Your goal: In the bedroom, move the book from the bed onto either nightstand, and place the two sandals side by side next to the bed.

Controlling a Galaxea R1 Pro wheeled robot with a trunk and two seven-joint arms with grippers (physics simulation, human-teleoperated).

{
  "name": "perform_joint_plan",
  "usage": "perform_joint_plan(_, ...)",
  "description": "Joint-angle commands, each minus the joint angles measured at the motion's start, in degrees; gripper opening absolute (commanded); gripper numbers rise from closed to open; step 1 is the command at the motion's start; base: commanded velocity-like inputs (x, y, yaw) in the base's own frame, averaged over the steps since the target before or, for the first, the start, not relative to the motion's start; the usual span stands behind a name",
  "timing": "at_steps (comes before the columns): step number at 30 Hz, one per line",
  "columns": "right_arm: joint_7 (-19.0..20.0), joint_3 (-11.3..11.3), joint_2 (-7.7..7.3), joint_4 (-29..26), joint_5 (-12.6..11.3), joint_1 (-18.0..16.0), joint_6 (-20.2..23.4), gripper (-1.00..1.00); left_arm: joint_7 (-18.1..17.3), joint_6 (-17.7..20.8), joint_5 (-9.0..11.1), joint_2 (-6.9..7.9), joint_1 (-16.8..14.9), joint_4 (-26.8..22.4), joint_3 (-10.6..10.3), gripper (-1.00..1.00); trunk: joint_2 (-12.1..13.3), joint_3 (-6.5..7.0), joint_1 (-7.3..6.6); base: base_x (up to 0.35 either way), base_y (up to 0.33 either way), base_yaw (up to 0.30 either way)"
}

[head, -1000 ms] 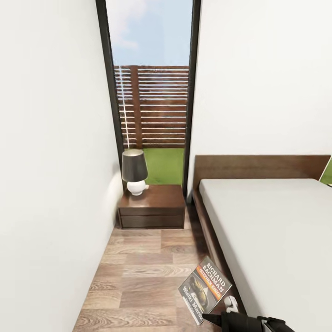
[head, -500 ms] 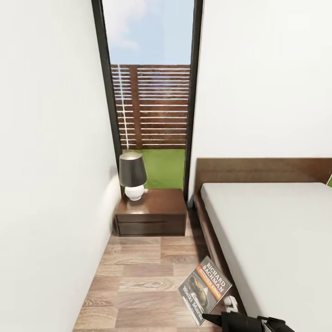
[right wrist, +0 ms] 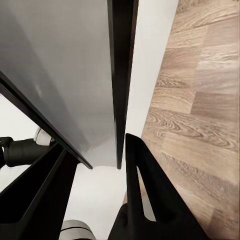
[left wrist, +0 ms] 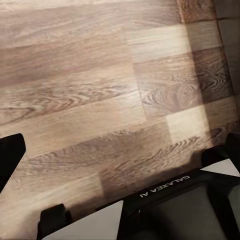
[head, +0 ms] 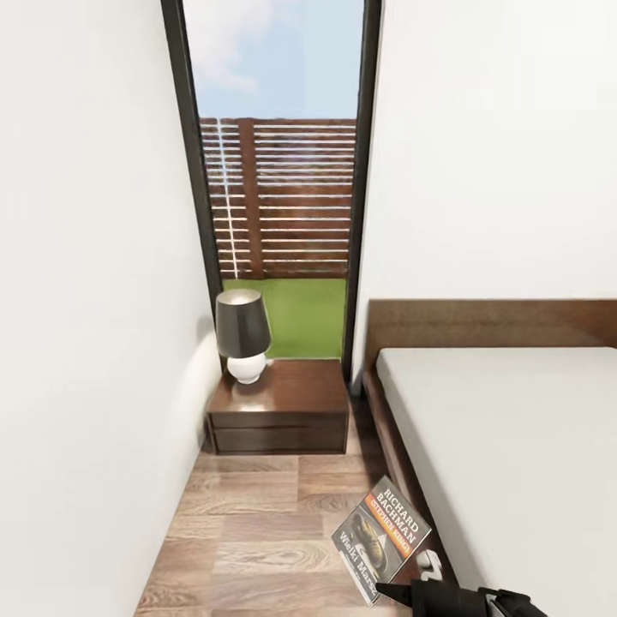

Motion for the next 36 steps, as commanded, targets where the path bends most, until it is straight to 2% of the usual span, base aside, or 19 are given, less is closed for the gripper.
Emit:
perform_joint_plan(1, 0.08, 0.29, -0.04, -0.06, -0.71, -0.04, 0.58, -1.0, -0.18, -0.2, 0.5, -0.01, -0.04, 0.05, -0.49, 1.0, -0.03, -0.06, 0.03, 0.288, 0.0, 0.0)
perform_joint_plan(27, 0.08, 0.29, -0.03, -0.06, -0.71, -0.04, 0.58, -1.0, -0.18, -0.2, 0.5, -0.05, -0.04, 0.05, -0.49, 1.0, -0.03, -0.06, 0.03, 0.287, 0.0, 0.0)
perform_joint_plan(36, 0.08, 0.29, -0.02, -0.06, -0.71, -0.04, 0.58, -1.0, -0.18, -0.2, 0.5, -0.06, -0.04, 0.05, -0.49, 1.0, -0.03, -0.06, 0.03, 0.125, 0.0, 0.0)
